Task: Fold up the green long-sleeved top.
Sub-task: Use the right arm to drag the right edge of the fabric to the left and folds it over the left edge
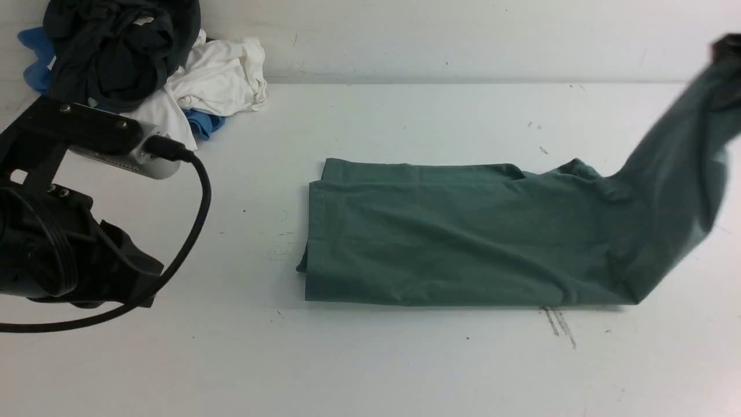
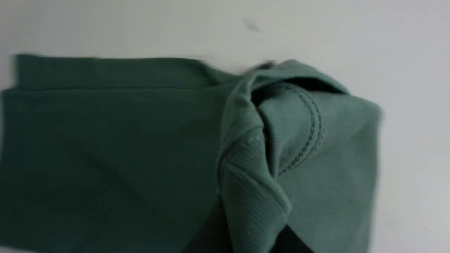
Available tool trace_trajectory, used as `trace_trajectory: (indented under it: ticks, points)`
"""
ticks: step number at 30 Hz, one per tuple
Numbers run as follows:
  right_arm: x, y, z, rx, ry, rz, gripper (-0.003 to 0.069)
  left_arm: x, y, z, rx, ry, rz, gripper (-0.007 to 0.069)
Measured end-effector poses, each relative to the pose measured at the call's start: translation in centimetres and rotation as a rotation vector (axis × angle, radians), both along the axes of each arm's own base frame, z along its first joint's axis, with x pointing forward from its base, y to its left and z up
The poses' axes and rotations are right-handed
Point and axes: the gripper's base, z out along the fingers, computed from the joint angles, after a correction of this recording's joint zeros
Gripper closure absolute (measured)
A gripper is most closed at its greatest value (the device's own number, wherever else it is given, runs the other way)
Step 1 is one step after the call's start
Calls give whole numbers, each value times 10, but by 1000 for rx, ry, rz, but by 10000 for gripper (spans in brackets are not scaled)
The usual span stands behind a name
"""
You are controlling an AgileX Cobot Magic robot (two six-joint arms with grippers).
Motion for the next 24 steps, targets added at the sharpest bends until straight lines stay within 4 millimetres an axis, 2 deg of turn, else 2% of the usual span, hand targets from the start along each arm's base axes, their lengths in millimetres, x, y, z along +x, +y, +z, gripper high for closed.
trace_trajectory:
  ticks: [2,6,9,11,13,15,16,18,20,24]
  points:
    - [3,47,-3,69,-33,112,648,1,0,-1,-1,4,0,631]
    - [13,137,-31,187,-63,274,648,1,0,-2,0,8,-1,631]
    - [21,198,-73,250,-75,338,643,1,0,-2,0,8,-1,631]
    - [28,228,-111,298,-46,334,609,1,0,-2,0,9,-1,631]
    - [32,241,-133,360,1,320,545,1,0,-2,3,10,-7,631]
    - [37,248,-144,396,17,327,476,1,0,-3,5,15,-10,631]
    - [38,248,-143,408,16,325,458,1,0,-3,5,15,-10,631]
    - [44,249,-131,443,-24,374,352,2,-1,-4,7,21,-16,631]
    - [47,248,-112,457,-66,429,297,2,-1,-4,8,23,-17,631]
    - [45,246,-95,411,-87,525,302,2,-1,-4,5,26,-18,631]
